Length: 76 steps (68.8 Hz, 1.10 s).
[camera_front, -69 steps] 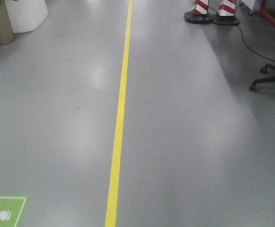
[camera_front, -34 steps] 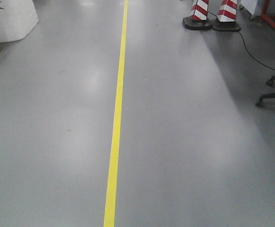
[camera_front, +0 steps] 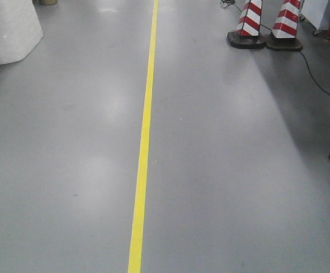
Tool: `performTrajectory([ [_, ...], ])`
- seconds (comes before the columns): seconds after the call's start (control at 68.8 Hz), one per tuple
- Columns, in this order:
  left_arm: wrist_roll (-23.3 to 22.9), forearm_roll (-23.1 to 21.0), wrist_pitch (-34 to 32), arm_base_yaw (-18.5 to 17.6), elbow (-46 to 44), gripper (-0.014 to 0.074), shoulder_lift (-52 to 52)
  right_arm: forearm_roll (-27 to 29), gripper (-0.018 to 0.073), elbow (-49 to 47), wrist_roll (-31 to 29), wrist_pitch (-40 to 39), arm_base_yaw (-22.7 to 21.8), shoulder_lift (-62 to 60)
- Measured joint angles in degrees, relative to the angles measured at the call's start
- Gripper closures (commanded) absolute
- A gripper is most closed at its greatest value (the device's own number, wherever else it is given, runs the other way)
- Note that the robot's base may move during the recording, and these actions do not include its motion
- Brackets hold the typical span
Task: Move and align brake pads A on conveyor
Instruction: 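Hold both pads and drive along the yellow floor line past cones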
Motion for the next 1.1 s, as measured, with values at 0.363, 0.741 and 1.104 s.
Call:
performTrajectory([
  [0.363, 0.00, 0.00, 0.00, 0.00, 0.00, 0.0603, 0.00, 0.00, 0.0564, 0.00, 0.00, 0.00, 0.00, 0.00],
  [0.741, 0.00, 0.00, 0.00, 0.00, 0.00, 0.0603, 0.00, 0.00, 0.0564, 0.00, 0.00, 0.00, 0.00, 0.00],
  [1.104, 0.00, -0.05, 0.00, 0.00, 0.00, 0.0603, 0.00, 0.00, 0.0564, 0.00, 0.00, 0.00, 0.00, 0.00],
])
